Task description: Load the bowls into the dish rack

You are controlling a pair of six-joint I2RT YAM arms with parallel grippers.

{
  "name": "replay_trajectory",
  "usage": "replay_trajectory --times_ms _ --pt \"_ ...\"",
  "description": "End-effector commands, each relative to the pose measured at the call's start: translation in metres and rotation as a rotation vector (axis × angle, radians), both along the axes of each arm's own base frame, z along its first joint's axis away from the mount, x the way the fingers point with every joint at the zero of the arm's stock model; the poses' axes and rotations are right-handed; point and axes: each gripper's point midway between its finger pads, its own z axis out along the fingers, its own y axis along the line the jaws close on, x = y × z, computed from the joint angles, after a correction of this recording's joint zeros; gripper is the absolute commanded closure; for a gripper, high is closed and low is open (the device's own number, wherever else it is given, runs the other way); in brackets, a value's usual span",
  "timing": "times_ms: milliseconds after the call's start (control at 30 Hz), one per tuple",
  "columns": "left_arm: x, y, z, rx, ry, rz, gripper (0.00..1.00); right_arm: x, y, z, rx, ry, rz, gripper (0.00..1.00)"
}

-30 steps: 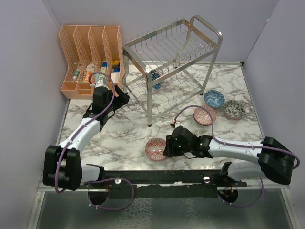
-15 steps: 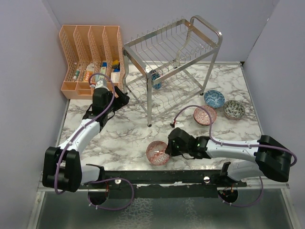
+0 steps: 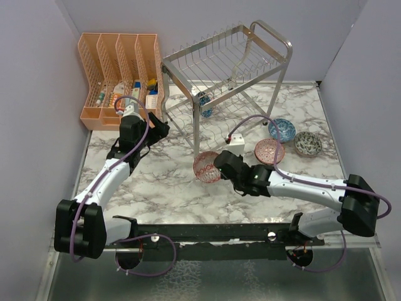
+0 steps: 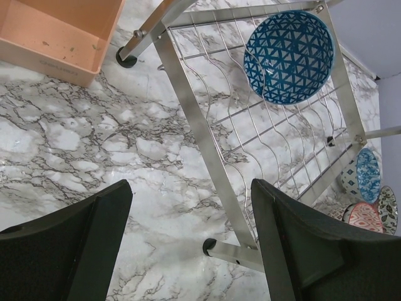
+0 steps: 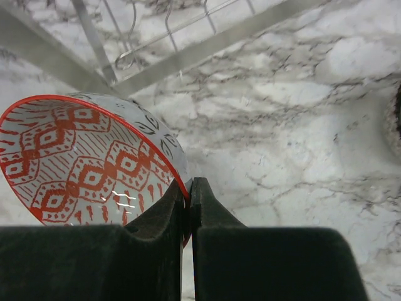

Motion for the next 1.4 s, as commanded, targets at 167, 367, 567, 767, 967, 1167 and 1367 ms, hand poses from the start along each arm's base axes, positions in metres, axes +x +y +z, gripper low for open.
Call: replay_trajectory --times_ms 167,367,567,767,967,1167,1367 --pt "0.0 -0.001 0.017 0.003 -0.041 -0.006 0.2 0.072 -0.042 0.04 -0.066 -0.215 -0.251 0.99" --pt "0.001 -0.001 0.016 0.003 -0.037 -0.01 0.2 0.116 -0.071 0.063 -0.015 -0.345 -0.374 0.99" --pt "0.004 -0.002 0.017 0.002 -0.039 -0.009 0.2 0.153 -0.081 0.085 -0.017 -0.495 -0.453 0.99" --pt "0.005 -0.002 0.016 0.004 -0.034 -0.011 0.2 0.189 -0.093 0.09 -0.033 -0.588 -0.542 0.99" --pt "0.004 -0.001 0.012 0.01 -0.024 -0.01 0.2 0.214 -0.108 0.096 -0.048 -0.661 -0.629 0.99" --pt "0.005 -0.001 0.011 0.011 -0.024 -0.009 0.2 0.24 -0.113 0.094 -0.09 -0.712 -0.669 0.99" --pt "0.005 -0.002 0.007 0.011 -0.017 -0.011 0.2 0.258 -0.118 0.086 -0.139 -0.752 -0.708 0.99"
